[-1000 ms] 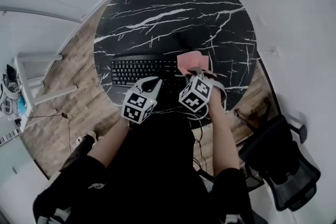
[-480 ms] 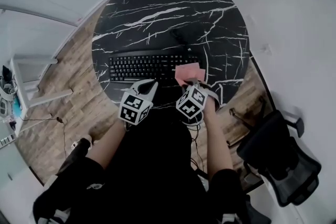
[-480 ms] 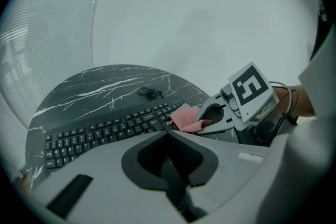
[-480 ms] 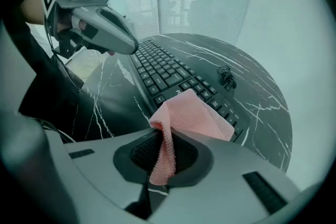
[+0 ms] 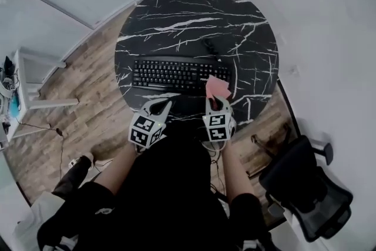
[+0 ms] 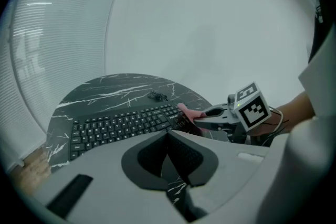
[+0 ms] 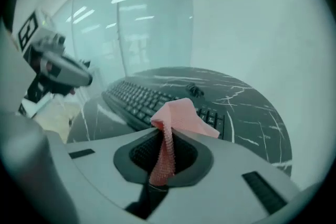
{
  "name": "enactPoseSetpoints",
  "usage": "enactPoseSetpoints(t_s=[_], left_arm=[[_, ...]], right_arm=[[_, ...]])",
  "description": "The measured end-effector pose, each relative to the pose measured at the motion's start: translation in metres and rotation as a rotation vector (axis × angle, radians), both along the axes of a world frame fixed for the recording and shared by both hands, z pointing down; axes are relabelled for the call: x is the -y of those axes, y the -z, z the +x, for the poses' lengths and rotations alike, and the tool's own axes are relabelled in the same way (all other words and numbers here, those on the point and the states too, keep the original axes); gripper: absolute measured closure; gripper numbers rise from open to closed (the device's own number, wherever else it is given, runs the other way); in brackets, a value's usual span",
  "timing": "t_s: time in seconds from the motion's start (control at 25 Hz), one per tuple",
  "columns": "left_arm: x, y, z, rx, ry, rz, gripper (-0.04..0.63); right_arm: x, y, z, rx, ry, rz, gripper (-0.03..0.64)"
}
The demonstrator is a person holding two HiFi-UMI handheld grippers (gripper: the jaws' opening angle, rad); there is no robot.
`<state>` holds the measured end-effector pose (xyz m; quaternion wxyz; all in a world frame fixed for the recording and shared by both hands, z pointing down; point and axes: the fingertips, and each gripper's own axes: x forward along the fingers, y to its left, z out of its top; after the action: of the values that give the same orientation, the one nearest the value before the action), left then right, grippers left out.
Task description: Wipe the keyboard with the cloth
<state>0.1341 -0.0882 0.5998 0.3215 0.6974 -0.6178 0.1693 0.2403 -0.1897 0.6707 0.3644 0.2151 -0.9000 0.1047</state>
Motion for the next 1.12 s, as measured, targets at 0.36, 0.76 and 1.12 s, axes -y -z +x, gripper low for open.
enactPoseSetpoints(t_s=[0.36, 0.76, 1.12], left_arm=[[-0.048, 0.046, -0.019, 0.019, 0.174, 0.178, 0.597], [-0.091, 0.107, -0.001, 0.022, 0.241, 0.337, 0.597], [-0.1, 0.166, 0.022, 0.066, 0.217, 0.459, 0.597]], right_arm=[[-0.067, 0.074, -0.023, 0.379, -0.243, -0.112, 0.603], [-0.113, 0.156, -0.007, 0.427, -0.187, -0.017, 0.606], [-0.128, 0.24, 0.015, 0.494, -0.059, 0.209, 0.606]])
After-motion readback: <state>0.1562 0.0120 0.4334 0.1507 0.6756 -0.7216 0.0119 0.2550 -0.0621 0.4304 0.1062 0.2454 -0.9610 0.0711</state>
